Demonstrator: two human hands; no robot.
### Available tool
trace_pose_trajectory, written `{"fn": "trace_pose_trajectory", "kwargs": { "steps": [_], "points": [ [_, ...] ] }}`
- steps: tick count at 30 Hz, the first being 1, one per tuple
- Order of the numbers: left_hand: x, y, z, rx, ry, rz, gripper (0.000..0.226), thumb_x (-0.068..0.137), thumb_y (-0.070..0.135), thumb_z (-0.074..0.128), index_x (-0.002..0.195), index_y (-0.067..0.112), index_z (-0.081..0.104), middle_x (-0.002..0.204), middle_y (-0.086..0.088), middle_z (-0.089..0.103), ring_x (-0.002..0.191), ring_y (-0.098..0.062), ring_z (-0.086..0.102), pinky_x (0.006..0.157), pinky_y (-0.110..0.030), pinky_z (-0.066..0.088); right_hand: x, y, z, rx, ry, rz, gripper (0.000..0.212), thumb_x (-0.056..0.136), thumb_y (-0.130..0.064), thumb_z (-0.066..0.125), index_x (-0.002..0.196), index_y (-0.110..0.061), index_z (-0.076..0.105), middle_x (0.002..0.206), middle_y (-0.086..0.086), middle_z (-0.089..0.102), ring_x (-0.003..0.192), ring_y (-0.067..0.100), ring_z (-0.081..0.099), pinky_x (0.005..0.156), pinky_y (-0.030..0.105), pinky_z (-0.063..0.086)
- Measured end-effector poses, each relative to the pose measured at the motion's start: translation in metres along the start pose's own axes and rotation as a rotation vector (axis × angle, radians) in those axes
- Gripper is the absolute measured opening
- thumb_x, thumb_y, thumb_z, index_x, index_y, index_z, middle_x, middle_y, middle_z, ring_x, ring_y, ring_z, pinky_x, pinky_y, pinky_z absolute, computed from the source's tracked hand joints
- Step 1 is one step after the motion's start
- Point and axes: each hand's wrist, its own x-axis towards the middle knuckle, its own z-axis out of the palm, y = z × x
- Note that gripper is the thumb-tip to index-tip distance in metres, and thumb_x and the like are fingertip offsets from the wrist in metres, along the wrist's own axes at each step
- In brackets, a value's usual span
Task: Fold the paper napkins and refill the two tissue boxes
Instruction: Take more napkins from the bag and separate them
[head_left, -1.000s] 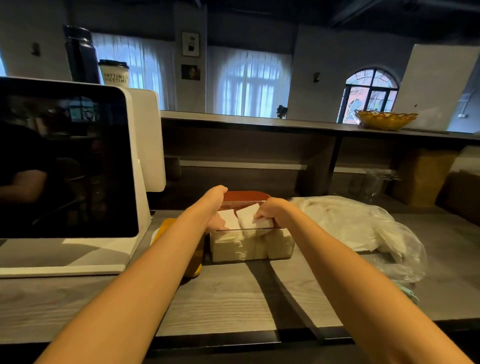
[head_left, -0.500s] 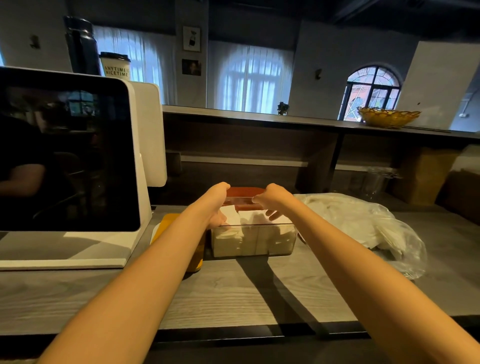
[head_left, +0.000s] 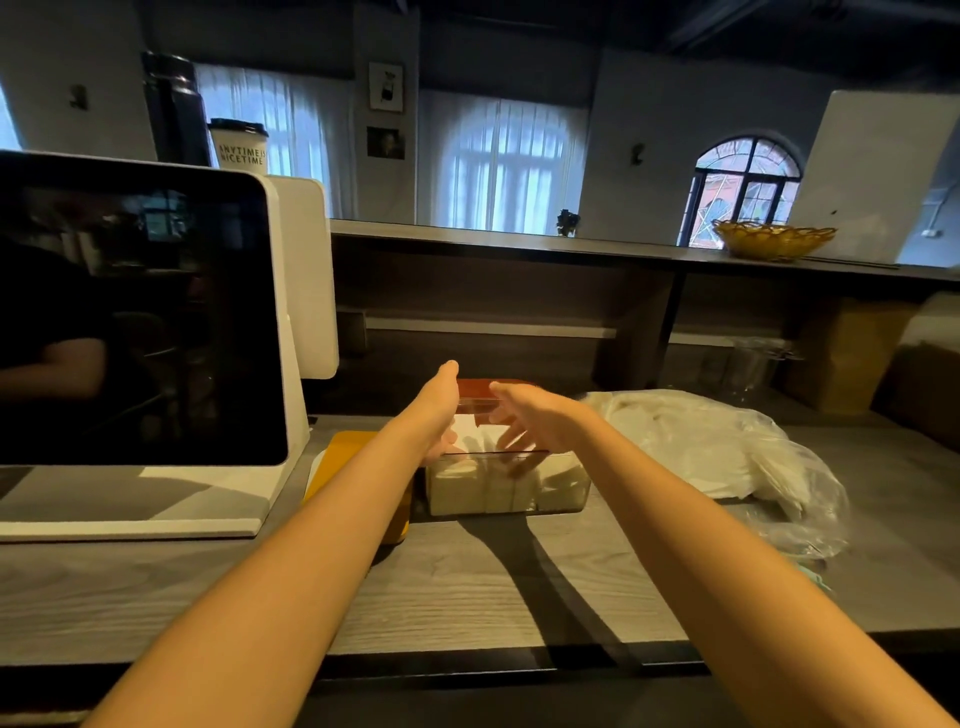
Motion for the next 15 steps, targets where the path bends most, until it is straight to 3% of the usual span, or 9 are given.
{"fn": "trace_pose_trajectory", "kwargs": {
  "steps": [5,8,10,12,15],
  "points": [
    [-0.009,-0.002,-0.002,0.019,-0.015,0.084,0.066,0.105,0.057,0.024,0.150,0.011,0.040,0.154,-0.017,0.041,0.138,-0.039,0.043,0.112,-0.051,0.040,-0.009,-0.010,0.001,0.074,-0.064,0.043,0.076,0.100,-0.065,0.027,0.154,-0.012,0.031,0.155,0.023,0.035,0.138,0.045,0.040,0.097,0.056,0.047],
    [-0.011,0.000,-0.003,-0.039,0.030,0.202,0.057,0.107,0.053,0.026,0.136,0.012,0.052,0.141,-0.015,0.053,0.125,-0.031,0.054,0.107,-0.048,0.045,-0.016,-0.006,0.002,0.195,0.135,-0.107,0.063,0.105,-0.055,0.028,0.145,-0.009,0.044,0.145,0.018,0.049,0.118,0.034,0.057,0.099,0.051,0.047],
    [-0.018,0.005,0.002,-0.087,0.075,0.304,0.050,0.108,0.047,0.029,0.130,0.011,0.057,0.126,-0.011,0.060,0.114,-0.025,0.059,0.100,-0.044,0.050,-0.023,0.000,0.000,0.358,0.299,-0.236,0.046,0.107,-0.046,0.033,0.124,-0.012,0.059,0.129,0.014,0.062,0.098,0.024,0.062,0.093,0.045,0.052],
    [-0.027,0.011,0.013,-0.123,0.095,0.392,0.042,0.108,0.039,0.033,0.125,0.011,0.060,0.117,-0.008,0.064,0.110,-0.024,0.063,0.093,-0.041,0.054,-0.034,0.009,-0.005,0.502,0.428,-0.333,0.037,0.107,-0.039,0.038,0.110,-0.015,0.064,0.115,0.009,0.067,0.096,0.022,0.064,0.082,0.037,0.058],
    [-0.046,0.013,0.039,-0.130,0.089,0.531,0.027,0.106,0.026,0.042,0.112,0.013,0.065,0.106,-0.005,0.068,0.101,-0.021,0.067,0.078,-0.032,0.059,-0.059,0.029,-0.014,0.642,0.568,-0.469,0.029,0.105,-0.030,0.044,0.108,-0.013,0.068,0.101,0.004,0.070,0.090,0.016,0.066,0.062,0.023,0.054]
  ]
}}
